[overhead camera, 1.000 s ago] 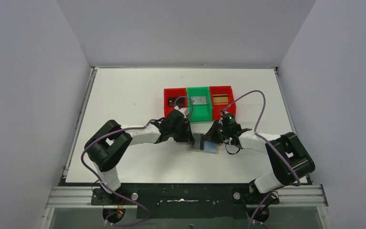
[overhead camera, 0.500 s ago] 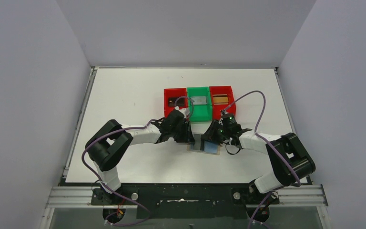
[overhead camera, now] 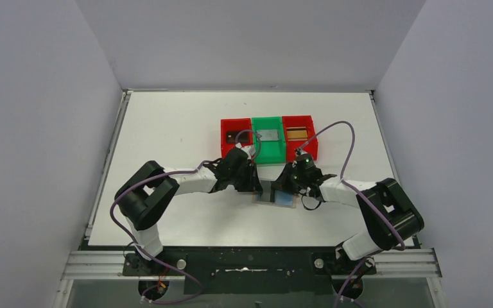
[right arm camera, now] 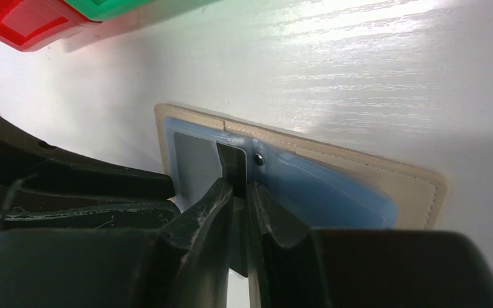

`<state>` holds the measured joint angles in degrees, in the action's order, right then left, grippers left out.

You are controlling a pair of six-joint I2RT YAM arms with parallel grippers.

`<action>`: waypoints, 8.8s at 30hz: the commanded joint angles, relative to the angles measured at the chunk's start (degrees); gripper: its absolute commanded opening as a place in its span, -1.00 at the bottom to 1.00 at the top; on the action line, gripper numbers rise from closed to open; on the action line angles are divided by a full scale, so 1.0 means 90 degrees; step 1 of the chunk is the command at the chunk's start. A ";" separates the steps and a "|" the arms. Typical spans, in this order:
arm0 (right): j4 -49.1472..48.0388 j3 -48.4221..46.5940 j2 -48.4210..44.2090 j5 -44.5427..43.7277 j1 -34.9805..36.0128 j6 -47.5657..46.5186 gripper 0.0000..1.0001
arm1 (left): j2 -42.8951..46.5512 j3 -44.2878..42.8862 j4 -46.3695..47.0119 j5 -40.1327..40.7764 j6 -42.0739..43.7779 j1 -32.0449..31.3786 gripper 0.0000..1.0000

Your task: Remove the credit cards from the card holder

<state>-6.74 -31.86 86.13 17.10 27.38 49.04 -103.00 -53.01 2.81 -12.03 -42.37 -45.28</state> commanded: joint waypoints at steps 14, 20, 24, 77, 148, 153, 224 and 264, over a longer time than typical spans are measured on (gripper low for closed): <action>0.1101 -0.0113 -0.0490 -0.0492 -0.0102 0.0157 -0.93 | -0.0074 -0.0131 -0.0588 0.0093 0.0752 -0.0021 -0.43; 0.0403 0.0322 -0.0546 -0.0230 -0.0152 0.0444 -0.78 | -0.0089 -0.0093 -0.0363 -0.0157 0.0690 -0.0055 -0.44; -0.0003 0.0491 -0.0501 0.0035 -0.0239 0.0631 -0.69 | -0.0156 -0.0054 -0.0411 -0.0014 0.0558 -0.0074 -0.50; 0.0180 0.0746 -0.1548 0.0057 -0.0523 0.0079 -1.00 | -0.0017 -0.0098 -0.0556 0.0206 0.0273 -0.0086 -0.85; -0.0035 -0.3556 0.0367 -0.0873 0.1748 -0.9340 -1.00 | 0.6122 0.1459 -0.2832 0.3304 0.1270 0.4084 0.88; -0.0198 -0.3682 0.0663 -0.0897 0.1718 -0.9420 -1.00 | 0.6453 0.1649 -0.2376 0.3134 0.1306 0.4102 0.89; 0.0929 -0.6841 0.4334 -0.1979 0.1576 -1.1290 -0.58 | 0.6688 0.1606 -0.2512 0.2715 0.1434 0.4655 0.91; 0.1772 -0.6965 0.3320 -0.2555 0.1397 -0.3558 -0.24 | 0.6553 0.1635 -0.2444 0.2536 0.1495 0.4669 0.91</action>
<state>1.72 -90.74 116.05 -2.24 40.14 -2.85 -43.86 -37.43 -22.70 11.29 -29.71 -3.64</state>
